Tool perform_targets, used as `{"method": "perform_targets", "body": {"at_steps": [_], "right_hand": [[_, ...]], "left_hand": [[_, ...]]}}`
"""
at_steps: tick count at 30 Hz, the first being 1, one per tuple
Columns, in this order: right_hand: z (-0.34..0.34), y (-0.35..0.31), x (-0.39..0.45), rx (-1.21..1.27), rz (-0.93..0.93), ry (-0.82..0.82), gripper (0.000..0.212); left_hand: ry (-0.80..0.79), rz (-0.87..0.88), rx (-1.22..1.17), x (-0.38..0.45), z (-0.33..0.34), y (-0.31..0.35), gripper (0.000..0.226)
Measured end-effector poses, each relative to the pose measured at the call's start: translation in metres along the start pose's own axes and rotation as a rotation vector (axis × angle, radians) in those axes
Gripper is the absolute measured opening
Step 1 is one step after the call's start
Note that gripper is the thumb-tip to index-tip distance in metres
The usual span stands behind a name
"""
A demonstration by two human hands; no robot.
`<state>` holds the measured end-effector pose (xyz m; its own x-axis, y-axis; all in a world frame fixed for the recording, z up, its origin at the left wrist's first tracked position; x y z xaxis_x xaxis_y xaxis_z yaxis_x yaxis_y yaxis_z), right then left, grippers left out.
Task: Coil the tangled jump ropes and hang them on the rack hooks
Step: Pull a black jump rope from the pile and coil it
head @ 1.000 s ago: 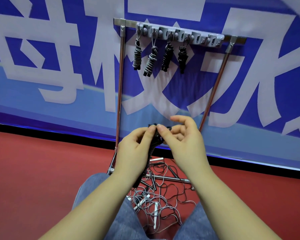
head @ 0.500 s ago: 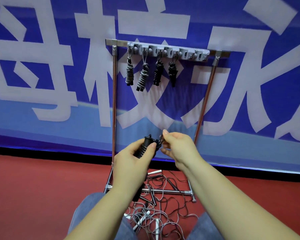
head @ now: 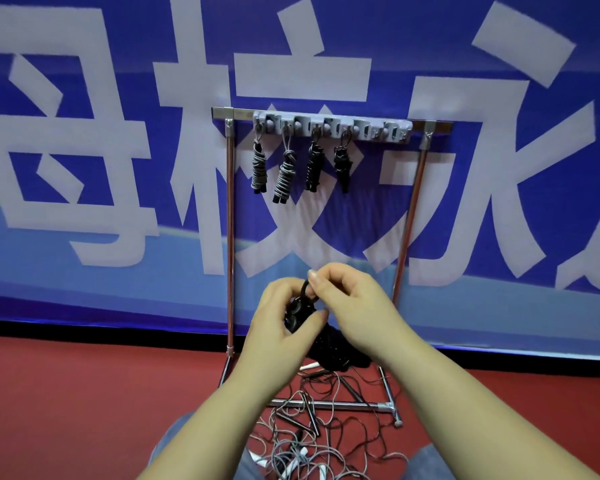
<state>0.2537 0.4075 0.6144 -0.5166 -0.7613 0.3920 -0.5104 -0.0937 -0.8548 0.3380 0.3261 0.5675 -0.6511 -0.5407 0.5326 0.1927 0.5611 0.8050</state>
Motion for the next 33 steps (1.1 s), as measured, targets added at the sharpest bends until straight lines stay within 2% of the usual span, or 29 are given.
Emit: {"method": "perform_targets", "body": {"at_steps": [5, 8, 12, 17, 21, 24, 26, 30, 33], "right_hand": [[-0.009, 0.002, 0.001, 0.2, 0.17, 0.011, 0.034], [-0.012, 0.001, 0.003, 0.255, 0.222, 0.007, 0.039], [-0.013, 0.0, 0.005, 0.212, 0.24, -0.038, 0.034], [-0.015, -0.007, -0.006, 0.032, 0.146, -0.096, 0.031], [-0.019, -0.004, -0.01, -0.096, 0.114, -0.141, 0.027], [-0.026, 0.009, 0.004, -0.037, 0.193, -0.146, 0.029], [-0.036, 0.019, 0.018, -0.018, 0.214, -0.131, 0.028], [-0.057, 0.029, 0.049, -0.035, 0.203, -0.113, 0.023], [-0.072, 0.03, 0.075, -0.041, 0.174, -0.085, 0.024]], "left_hand": [[0.005, 0.148, 0.096, 0.007, -0.001, 0.006, 0.023], [0.012, 0.208, 0.202, 0.014, -0.005, 0.003, 0.017], [-0.026, 0.326, 0.376, 0.029, -0.015, -0.009, 0.02], [-0.119, 0.423, 0.514, 0.049, -0.024, -0.015, 0.015], [-0.174, 0.374, 0.551, 0.058, -0.021, -0.027, 0.013], [-0.226, 0.249, 0.493, 0.061, -0.007, -0.034, 0.016], [-0.237, 0.157, 0.436, 0.065, 0.0, -0.036, 0.009], [-0.198, 0.089, 0.307, 0.082, 0.011, -0.033, 0.025], [-0.153, 0.037, 0.168, 0.101, 0.022, -0.024, 0.015]]}}
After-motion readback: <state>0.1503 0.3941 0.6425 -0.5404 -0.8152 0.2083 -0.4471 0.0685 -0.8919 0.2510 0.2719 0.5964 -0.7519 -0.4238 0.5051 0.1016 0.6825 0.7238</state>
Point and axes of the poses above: each hand's wrist, its own x-axis towards the middle knuckle, its own z-axis out of the palm, y = z × x, the point moved 2 cm from there along x, towards the middle knuckle, and after that the axes turned 2 degrees about -y, right-handed, at the moved point
